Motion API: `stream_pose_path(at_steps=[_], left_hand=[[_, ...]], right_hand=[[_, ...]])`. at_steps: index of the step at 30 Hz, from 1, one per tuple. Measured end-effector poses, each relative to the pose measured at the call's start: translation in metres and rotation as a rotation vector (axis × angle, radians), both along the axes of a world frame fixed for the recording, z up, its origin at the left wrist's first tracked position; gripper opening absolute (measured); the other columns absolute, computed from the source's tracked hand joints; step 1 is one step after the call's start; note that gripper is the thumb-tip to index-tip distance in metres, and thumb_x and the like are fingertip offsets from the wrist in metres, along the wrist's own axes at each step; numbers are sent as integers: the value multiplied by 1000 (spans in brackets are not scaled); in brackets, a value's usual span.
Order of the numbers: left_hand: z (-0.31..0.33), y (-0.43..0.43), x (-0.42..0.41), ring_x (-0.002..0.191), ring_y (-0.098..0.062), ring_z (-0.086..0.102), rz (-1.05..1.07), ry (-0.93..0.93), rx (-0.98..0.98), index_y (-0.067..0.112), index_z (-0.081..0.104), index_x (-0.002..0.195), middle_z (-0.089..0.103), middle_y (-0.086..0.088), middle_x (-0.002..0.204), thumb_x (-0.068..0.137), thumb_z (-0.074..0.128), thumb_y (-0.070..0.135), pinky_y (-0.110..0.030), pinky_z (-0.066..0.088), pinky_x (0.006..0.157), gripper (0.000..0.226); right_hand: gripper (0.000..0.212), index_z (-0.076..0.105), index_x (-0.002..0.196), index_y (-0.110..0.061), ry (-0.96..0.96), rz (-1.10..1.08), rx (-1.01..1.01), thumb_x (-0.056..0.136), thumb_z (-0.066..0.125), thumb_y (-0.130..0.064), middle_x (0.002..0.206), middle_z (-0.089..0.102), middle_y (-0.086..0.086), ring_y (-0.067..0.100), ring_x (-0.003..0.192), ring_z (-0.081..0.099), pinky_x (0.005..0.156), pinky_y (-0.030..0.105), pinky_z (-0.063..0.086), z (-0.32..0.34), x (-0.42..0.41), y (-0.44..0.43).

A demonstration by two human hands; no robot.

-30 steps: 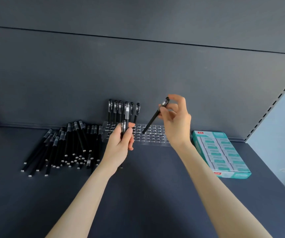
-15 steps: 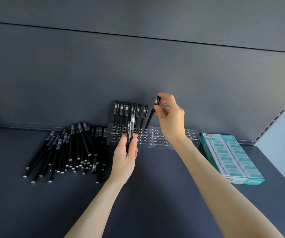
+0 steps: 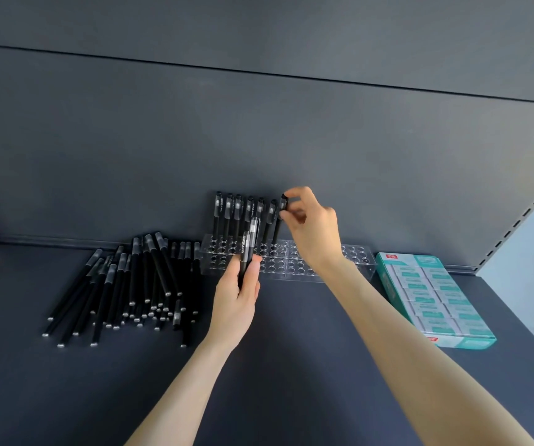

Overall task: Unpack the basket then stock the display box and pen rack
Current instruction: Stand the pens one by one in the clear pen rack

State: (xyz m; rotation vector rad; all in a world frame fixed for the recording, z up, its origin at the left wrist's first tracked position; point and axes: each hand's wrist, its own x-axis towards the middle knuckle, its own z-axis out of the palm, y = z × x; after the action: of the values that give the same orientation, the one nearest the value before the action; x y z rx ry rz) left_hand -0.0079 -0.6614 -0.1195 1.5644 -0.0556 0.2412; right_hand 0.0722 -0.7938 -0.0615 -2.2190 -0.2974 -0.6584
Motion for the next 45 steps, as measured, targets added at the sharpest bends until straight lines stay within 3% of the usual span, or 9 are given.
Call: stream_pose_path(at_steps=[6, 11, 16, 21, 26, 32, 35, 39, 45], left_hand=[[1, 1, -1, 48, -6, 28, -27, 11, -31, 9, 55, 96, 28, 0, 60, 99, 47, 27, -14, 25, 41, 19], [2, 2, -2, 48, -9, 26, -167, 55, -51, 6, 54, 91, 31, 3, 57, 95, 54, 30, -18, 22, 42, 25], [5, -2, -8, 45, -7, 28, -366, 124, -125, 26, 69, 94, 41, 7, 58, 93, 57, 30, -17, 23, 41, 13], [6, -1, -7, 47, -10, 27, -350, 161, -198, 26, 70, 84, 52, 1, 64, 94, 57, 24, -19, 20, 41, 16], [3, -1, -7, 44, -12, 33, -364, 144, -180, 20, 68, 92, 62, -6, 68, 97, 52, 28, -19, 23, 39, 19], [2, 0, -2, 45, -7, 33, -165, 180, -176, 18, 63, 96, 60, 5, 72, 97, 49, 35, -18, 22, 38, 23], [3, 1, -1, 45, -6, 32, -156, 195, -206, 17, 62, 96, 56, 2, 67, 98, 45, 32, -17, 21, 38, 23], [4, 1, -5, 41, -7, 31, -182, 162, -118, 20, 63, 94, 49, 0, 58, 99, 45, 35, -17, 23, 38, 24], [6, 1, -5, 41, -4, 31, -159, 157, -103, 19, 63, 97, 43, 3, 56, 99, 43, 39, -13, 25, 39, 28]], right_hand=[[22, 58, 110, -17, 12, -16, -2, 89, 61, -12, 89, 66, -5, 16, 72, 61, 74, 40, 53, -3, -11, -1], [16, 60, 96, -24, 94, 103, 332, 83, 69, -28, 78, 65, -13, 0, 70, 59, 65, 12, 45, 4, -37, -5], [19, 62, 93, -18, 293, 322, 493, 80, 73, -10, 68, 68, -10, 6, 65, 62, 67, 19, 50, 3, -54, -13], [26, 61, 111, -15, 334, 364, 636, 89, 58, -2, 96, 71, 7, 14, 87, 68, 77, 23, 54, 3, -61, -19], [33, 60, 114, -20, 346, 384, 641, 88, 59, 1, 90, 73, 7, 21, 82, 70, 74, 25, 56, 3, -64, -21], [33, 58, 92, -37, -16, -10, 607, 80, 73, -11, 70, 69, -7, 18, 67, 69, 73, 35, 56, 24, -41, -27], [35, 53, 89, -44, -109, -52, 530, 81, 70, -14, 71, 65, -13, 12, 70, 66, 73, 25, 52, 31, -26, -24], [24, 58, 98, -27, -169, -49, 407, 83, 67, -10, 75, 61, -12, 5, 66, 60, 67, 9, 44, 25, -12, -19], [26, 61, 108, -11, -150, -28, 221, 84, 68, -8, 79, 63, -7, 2, 72, 59, 71, 7, 46, 8, -6, -14]])
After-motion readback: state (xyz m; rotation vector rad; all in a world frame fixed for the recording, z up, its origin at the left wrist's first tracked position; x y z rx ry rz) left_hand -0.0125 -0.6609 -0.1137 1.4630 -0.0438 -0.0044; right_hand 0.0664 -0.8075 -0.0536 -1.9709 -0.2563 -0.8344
